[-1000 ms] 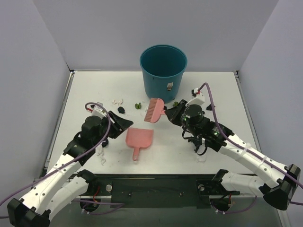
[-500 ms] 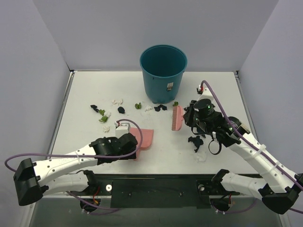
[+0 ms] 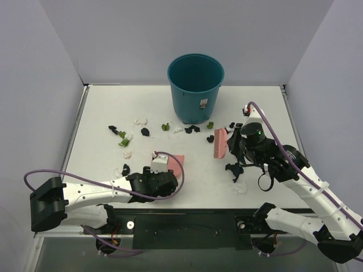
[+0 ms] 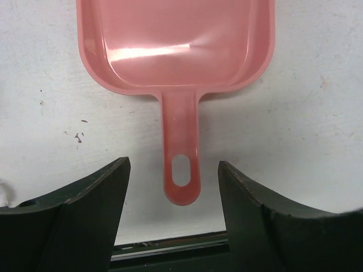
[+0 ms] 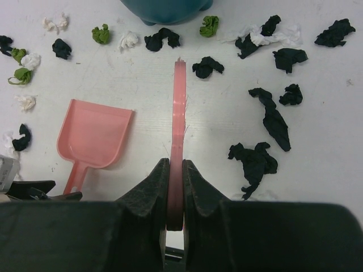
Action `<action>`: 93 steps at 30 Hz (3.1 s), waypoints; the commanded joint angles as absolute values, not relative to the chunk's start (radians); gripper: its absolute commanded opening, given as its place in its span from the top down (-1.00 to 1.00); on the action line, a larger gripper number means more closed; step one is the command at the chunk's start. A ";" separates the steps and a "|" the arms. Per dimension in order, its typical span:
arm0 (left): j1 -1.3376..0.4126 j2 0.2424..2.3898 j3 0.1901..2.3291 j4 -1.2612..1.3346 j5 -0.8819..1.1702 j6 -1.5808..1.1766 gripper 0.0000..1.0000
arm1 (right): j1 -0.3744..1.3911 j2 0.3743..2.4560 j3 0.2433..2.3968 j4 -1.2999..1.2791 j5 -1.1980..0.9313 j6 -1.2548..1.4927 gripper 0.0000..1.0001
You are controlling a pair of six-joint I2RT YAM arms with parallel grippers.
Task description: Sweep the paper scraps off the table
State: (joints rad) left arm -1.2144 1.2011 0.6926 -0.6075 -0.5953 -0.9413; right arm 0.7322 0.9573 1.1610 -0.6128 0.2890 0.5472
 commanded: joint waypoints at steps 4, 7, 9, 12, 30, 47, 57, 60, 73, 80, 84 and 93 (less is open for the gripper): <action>-1.256 1.230 0.611 -0.418 -0.741 -0.966 -0.47 | 0.726 0.946 1.147 -0.621 0.325 0.523 1.00; -1.266 1.244 0.572 -0.353 -0.747 -0.954 -0.45 | 0.726 0.950 1.147 -0.621 0.325 0.520 1.00; -1.276 1.261 0.557 -0.318 -0.752 -0.953 -0.43 | 0.726 0.951 1.147 -0.623 0.330 0.519 1.00; -1.296 1.281 0.543 -0.295 -0.779 -0.962 -0.39 | 0.726 0.950 1.149 -0.626 0.336 0.517 1.00; -1.316 1.325 0.523 -0.241 -0.853 -0.923 0.12 | 0.726 0.969 1.149 -0.670 0.396 0.511 1.00; -1.313 1.164 0.696 -0.463 -0.686 -0.729 1.00 | 0.707 1.009 1.264 -0.977 0.644 0.557 1.00; -1.313 1.198 0.899 -0.578 -0.427 -0.480 1.00 | 0.615 1.120 1.273 -1.146 0.701 0.600 1.00; -1.312 1.209 0.943 -0.601 -0.333 -0.421 1.00 | 0.612 1.167 1.243 -1.157 0.670 0.615 1.00; -1.330 1.391 1.015 -0.594 -0.074 -0.270 1.00 | 0.653 1.203 1.126 -1.042 0.445 0.598 1.00; -1.365 1.500 1.063 -0.578 -0.086 -0.245 1.00 | 0.699 1.210 1.123 -0.966 0.339 0.574 1.00; -1.365 1.564 1.086 -0.566 -0.115 -0.245 1.00 | 0.716 1.223 1.129 -0.939 0.293 0.543 1.00; -1.350 1.687 1.164 -0.583 -0.228 -0.298 1.00 | 0.761 1.200 1.160 -0.894 0.198 0.541 1.00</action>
